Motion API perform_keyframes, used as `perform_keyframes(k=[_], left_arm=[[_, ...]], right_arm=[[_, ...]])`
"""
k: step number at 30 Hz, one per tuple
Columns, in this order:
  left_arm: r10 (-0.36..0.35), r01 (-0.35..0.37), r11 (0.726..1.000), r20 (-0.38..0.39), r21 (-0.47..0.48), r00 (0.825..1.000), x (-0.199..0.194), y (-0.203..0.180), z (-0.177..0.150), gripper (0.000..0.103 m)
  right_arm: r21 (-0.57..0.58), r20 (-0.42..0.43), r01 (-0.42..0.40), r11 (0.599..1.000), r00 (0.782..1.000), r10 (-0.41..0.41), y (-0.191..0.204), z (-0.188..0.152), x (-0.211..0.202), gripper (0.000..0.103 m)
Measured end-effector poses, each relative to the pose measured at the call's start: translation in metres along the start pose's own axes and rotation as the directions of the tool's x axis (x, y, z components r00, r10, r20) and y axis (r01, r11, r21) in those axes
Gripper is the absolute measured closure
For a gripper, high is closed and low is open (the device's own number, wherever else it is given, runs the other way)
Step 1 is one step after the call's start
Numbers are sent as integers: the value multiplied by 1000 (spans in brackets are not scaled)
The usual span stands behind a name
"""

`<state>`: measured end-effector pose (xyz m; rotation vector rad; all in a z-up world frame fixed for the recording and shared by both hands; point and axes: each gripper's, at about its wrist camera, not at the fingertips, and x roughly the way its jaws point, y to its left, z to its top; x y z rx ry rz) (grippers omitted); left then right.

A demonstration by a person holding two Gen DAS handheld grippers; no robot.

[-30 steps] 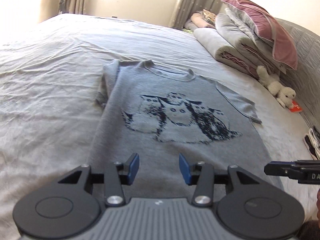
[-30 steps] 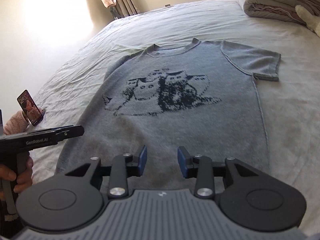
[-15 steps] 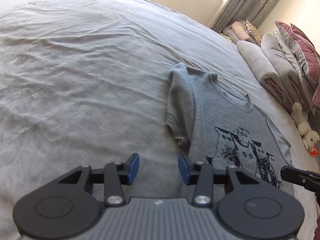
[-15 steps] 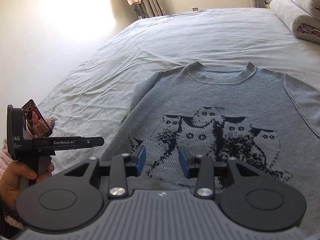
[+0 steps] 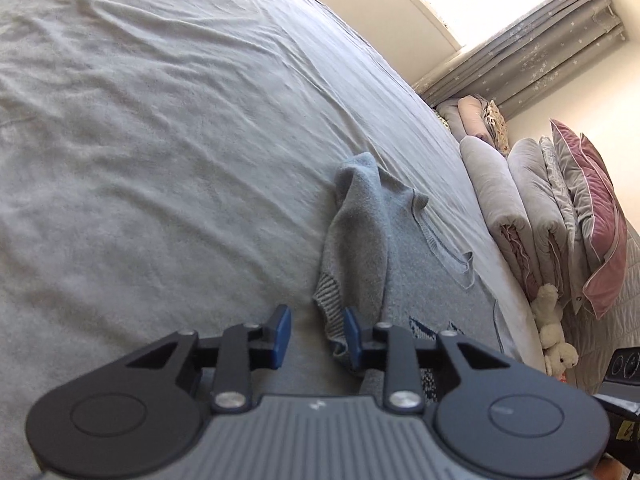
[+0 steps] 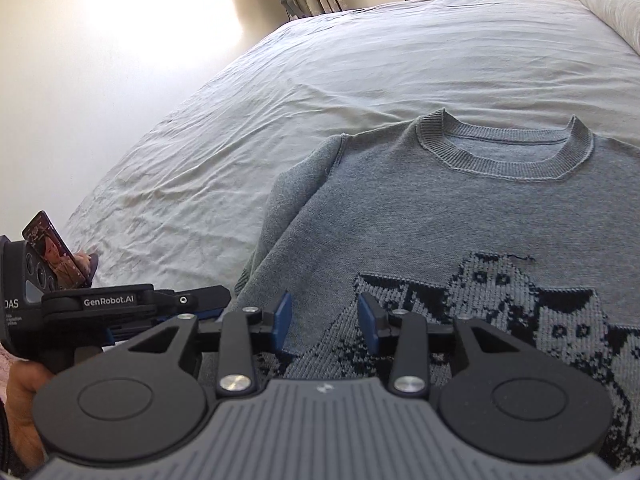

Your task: Fold clothes

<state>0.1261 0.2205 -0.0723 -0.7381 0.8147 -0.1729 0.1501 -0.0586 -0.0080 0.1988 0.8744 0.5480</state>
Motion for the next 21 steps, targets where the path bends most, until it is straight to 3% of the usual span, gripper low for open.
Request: perform_keyframes(k=[4,6,9,13,21], left_arm=[[-17,19,999,34,-46,999,11,2,-1,83],[-19,22,998,48,-52,999,16,3,-3,99],[-11,15,999,72,-50,997,18,3,-2,100],[47,-45,999,114,-14,992,10,-4,5,100],[187,-188,982,198,-16,962,-19,12,41,101]], right_arm=[[1,-7,-4,1000,1000,4,0,4,11,62],[7,-9,-4,1000,1000,4,-2,4,13,62],[14,-13,3,1000,1000,-3,-4,5,13,62],[3,-13,17,1000,1000,-17,-6,7,11,62],[-29,2,31,999,1000,-31,-6,22,11,62]])
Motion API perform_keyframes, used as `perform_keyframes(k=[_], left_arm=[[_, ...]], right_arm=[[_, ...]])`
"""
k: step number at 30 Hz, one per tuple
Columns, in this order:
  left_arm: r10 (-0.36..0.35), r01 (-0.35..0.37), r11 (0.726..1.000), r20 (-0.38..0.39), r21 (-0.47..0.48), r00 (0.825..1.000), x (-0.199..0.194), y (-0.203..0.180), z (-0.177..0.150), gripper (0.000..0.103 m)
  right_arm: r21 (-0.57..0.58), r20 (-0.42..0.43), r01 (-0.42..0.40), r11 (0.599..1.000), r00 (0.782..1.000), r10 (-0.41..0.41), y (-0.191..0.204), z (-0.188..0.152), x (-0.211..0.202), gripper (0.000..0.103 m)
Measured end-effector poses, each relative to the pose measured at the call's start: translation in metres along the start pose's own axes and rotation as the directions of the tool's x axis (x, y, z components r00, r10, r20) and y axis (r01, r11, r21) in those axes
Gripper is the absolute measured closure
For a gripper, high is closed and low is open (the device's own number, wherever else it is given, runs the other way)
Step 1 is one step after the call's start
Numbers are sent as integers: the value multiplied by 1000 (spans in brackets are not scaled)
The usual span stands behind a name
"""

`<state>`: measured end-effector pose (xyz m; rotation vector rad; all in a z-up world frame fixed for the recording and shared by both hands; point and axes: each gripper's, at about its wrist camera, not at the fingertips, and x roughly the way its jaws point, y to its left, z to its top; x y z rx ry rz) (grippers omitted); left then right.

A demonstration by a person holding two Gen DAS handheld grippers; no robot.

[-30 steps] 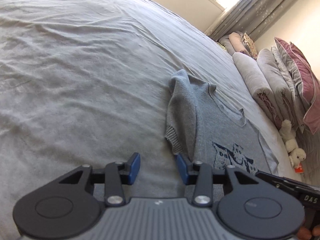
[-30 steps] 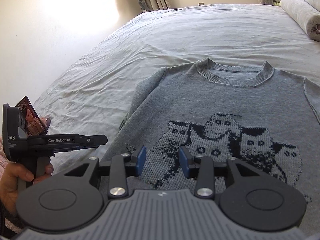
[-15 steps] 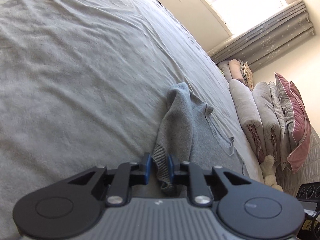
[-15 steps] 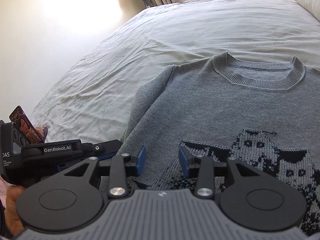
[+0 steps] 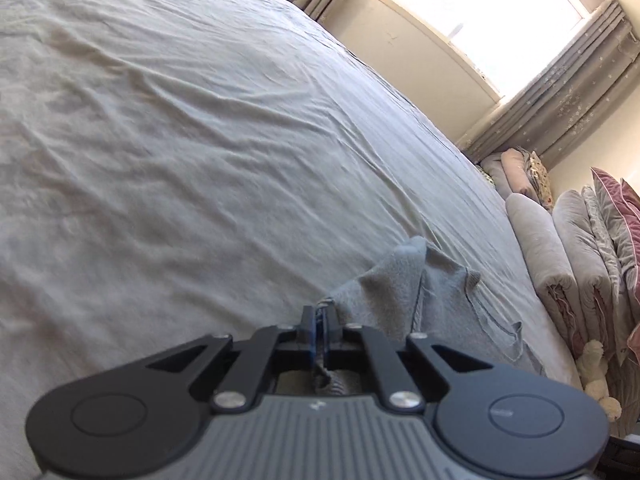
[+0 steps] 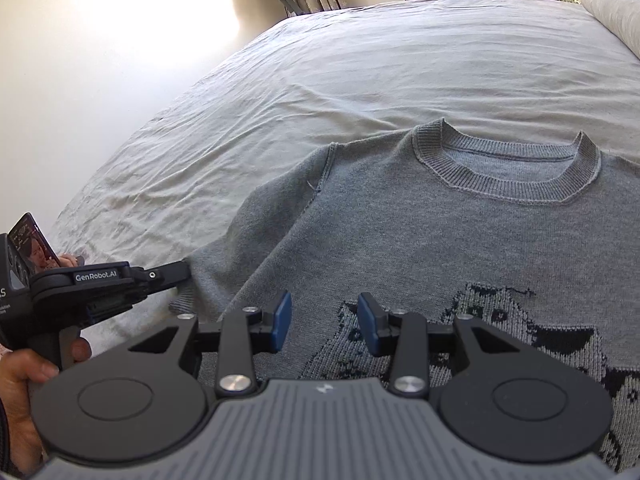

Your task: Fold clothes

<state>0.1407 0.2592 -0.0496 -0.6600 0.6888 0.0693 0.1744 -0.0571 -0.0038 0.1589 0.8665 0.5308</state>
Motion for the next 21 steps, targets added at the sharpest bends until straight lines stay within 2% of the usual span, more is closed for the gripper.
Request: perform_keyframes(k=[4,7,10,13,16,18,21], left_arm=[[-5,7,999,59,-42,998,-15,15,17,101],[14,-10,999,82,-43,997,-17,16,18,101],[68,-69,997,38,28,997,-7,6,11,101],[44,-44,999,-3,11,999,-1,6,7,100],[-2,0,998,-23,-58,1000,2,14,6,91],[-27,24,992,-21,-122,999,4,23,7,78],[-46,43,984,-13,-173,999,10,28,6,77]], right_arm=[[13,16,-4,1000,1000,4,-4,9,0,61],[37,15,-18,999,1000,17,-6,12,3,61],[49,3,-30,998,1000,30,-5,11,6,61],[48,-2,-39,998,999,39,-2,11,7,61],[43,5,-45,998,999,45,0,12,9,60],[42,20,-52,998,998,51,2,15,12,59],[48,50,-70,996,996,68,5,19,20,58]])
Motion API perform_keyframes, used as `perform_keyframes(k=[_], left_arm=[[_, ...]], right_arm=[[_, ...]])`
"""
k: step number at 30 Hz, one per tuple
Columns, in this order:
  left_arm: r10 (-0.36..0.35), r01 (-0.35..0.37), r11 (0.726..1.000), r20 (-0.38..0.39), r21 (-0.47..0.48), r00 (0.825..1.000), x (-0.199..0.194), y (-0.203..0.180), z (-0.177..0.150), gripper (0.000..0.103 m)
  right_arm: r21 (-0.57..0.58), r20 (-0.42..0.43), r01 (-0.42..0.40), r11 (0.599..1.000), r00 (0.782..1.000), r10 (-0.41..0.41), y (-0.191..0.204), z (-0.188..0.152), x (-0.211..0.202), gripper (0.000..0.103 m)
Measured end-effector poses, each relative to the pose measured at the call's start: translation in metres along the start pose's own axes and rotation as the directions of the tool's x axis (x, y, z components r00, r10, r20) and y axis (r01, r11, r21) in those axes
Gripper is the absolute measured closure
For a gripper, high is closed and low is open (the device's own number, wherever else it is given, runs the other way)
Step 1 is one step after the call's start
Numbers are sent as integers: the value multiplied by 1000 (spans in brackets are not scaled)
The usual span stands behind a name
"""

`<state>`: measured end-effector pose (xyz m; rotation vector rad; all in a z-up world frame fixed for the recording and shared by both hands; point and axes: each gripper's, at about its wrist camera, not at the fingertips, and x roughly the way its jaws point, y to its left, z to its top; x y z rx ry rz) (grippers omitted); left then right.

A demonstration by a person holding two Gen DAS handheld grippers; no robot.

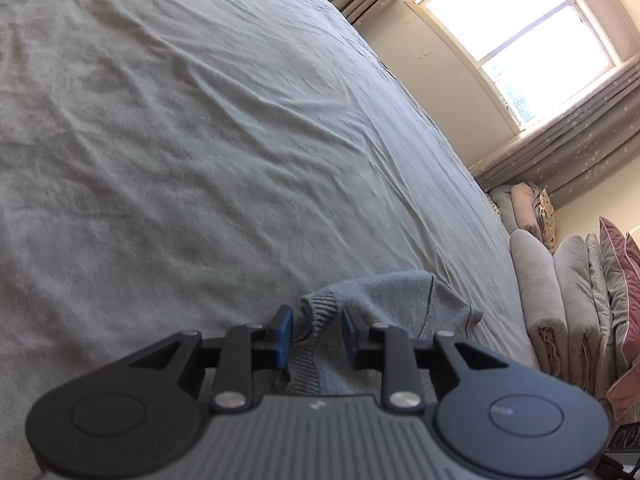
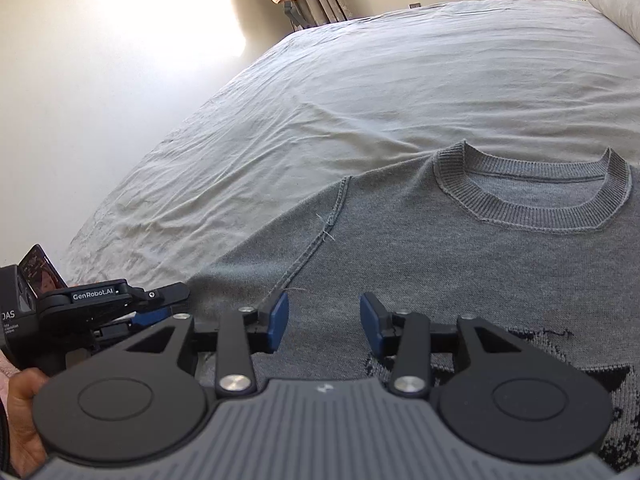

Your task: Fold clothes

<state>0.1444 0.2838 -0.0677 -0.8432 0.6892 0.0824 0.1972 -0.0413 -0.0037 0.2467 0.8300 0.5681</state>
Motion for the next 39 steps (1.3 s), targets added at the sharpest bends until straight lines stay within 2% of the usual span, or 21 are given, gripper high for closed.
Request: perform_keyframes(k=[3,4,5,6,9,12,15,19,21,23,26,27,29,30,33,35,37,39], left_arm=[[-30,32,999,38,-36,999,8,1,-5,77],[-37,38,999,55,-31,998,9,0,-8,79],[-40,42,999,71,-19,997,9,-3,-10,86],[-49,49,999,85,5,995,9,-6,-12,92],[-107,87,984,124,157,986,2,-26,-21,95],[-188,141,933,117,332,975,-4,-49,-33,95],[-243,209,872,22,443,970,2,-65,-48,95],[-201,224,784,-104,579,974,17,-79,-73,94],[-173,220,752,-136,621,975,22,-83,-82,93],[-170,229,738,-154,635,973,19,-85,-82,88],[-206,275,745,-183,608,961,7,-85,-72,77],[-217,281,748,-178,602,960,2,-84,-68,74],[-230,272,765,-148,584,962,-8,-82,-60,68],[-225,256,781,-126,570,966,-12,-81,-56,65],[-162,172,833,-66,526,985,-20,-74,-43,57],[-112,130,860,-67,493,991,-19,-68,-39,54],[-101,132,890,-95,435,990,-16,-61,-36,54],[-132,169,913,-121,371,984,-14,-56,-36,54]], right_arm=[[5,45,-29,1000,999,29,6,2,14,58],[7,62,-41,999,997,41,8,1,19,58],[11,72,-55,998,996,54,9,0,25,58],[16,79,-69,998,995,67,9,-1,30,58],[40,100,-99,994,991,94,5,-4,39,58],[98,138,-135,986,983,121,-8,-7,37,58],[148,176,-172,974,974,146,-24,-7,29,58],[150,192,-252,956,956,222,-34,-2,21,58],[143,189,-288,947,947,259,-35,-2,23,57],[135,169,-291,947,949,267,-35,-5,30,56],[133,101,-259,957,964,247,-34,-12,48,58],[124,88,-243,962,968,233,-33,-14,52,73],[113,80,-219,969,974,211,-34,-15,55,90],[124,77,-221,967,974,212,-36,-15,56,92],[163,80,-252,954,967,242,-45,-15,56,93],[166,83,-258,952,965,247,-46,-16,55,93],[162,85,-265,950,963,255,-45,-16,54,90],[161,86,-274,948,961,263,-46,-16,53,86]])
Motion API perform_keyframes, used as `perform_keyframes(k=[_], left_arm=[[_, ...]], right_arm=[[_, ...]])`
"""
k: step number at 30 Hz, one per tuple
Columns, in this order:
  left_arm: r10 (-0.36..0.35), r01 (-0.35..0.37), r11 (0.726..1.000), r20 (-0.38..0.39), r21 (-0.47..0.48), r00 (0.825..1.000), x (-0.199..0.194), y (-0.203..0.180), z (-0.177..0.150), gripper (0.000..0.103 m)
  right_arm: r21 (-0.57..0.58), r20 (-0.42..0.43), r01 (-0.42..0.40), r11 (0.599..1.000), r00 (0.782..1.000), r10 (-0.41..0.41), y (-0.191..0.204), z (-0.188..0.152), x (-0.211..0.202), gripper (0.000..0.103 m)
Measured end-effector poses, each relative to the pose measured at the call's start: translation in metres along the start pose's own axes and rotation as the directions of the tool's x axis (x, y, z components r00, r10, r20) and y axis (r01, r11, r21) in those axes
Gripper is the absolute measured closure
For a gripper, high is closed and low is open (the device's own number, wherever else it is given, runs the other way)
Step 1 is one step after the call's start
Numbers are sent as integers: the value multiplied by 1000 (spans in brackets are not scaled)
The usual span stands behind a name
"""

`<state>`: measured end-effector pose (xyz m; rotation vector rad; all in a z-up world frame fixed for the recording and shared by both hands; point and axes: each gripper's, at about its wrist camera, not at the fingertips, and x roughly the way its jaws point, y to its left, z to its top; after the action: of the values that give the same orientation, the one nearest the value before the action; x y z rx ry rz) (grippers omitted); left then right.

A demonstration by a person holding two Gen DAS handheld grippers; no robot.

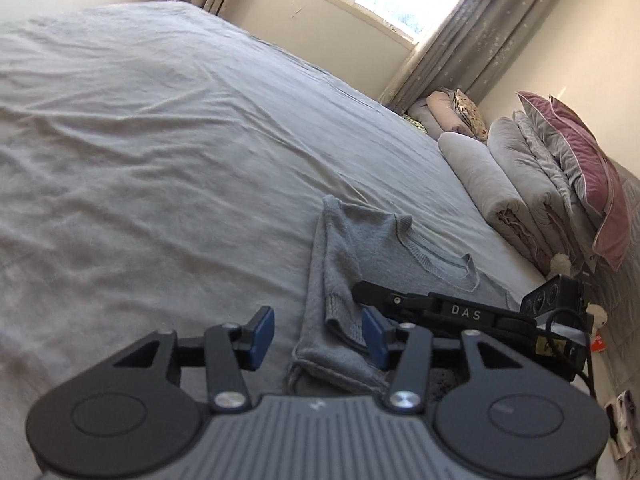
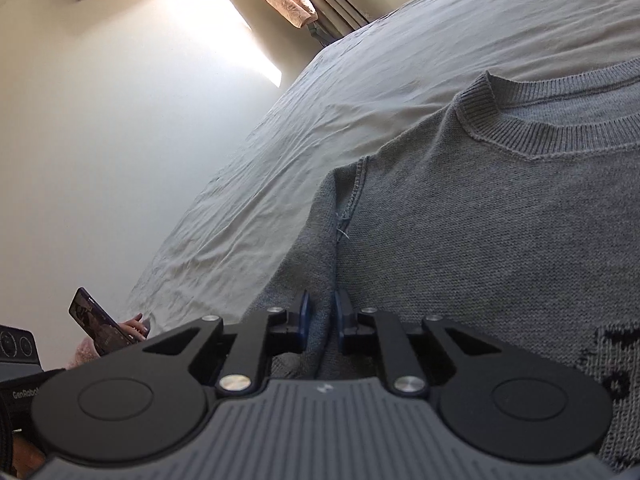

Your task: Fold clothes

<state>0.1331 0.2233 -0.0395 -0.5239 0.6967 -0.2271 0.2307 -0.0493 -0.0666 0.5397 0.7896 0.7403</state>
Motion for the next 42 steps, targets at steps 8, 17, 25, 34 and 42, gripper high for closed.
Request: perform_keyframes(k=[8,17,25,34,42], left_arm=[[-44,44,999,-28,-23,999,14,-17,-8,57],[63,-70,994,-93,-83,994,28,-19,-14,64],[74,-70,974,11,-214,997,36,-15,-22,63],[213,-208,976,71,-61,975,33,-30,-14,100],[363,-375,920,111,114,925,8,-4,30,101]], right_arm=[[8,1,-18,1000,1000,18,-1,-1,-4,82],[24,3,-27,999,1000,27,-3,1,-2,82],[29,3,-30,999,1000,30,-4,0,-4,81],[38,22,-50,998,999,49,-4,2,-9,76],[37,37,-64,997,997,63,-3,4,-15,71]])
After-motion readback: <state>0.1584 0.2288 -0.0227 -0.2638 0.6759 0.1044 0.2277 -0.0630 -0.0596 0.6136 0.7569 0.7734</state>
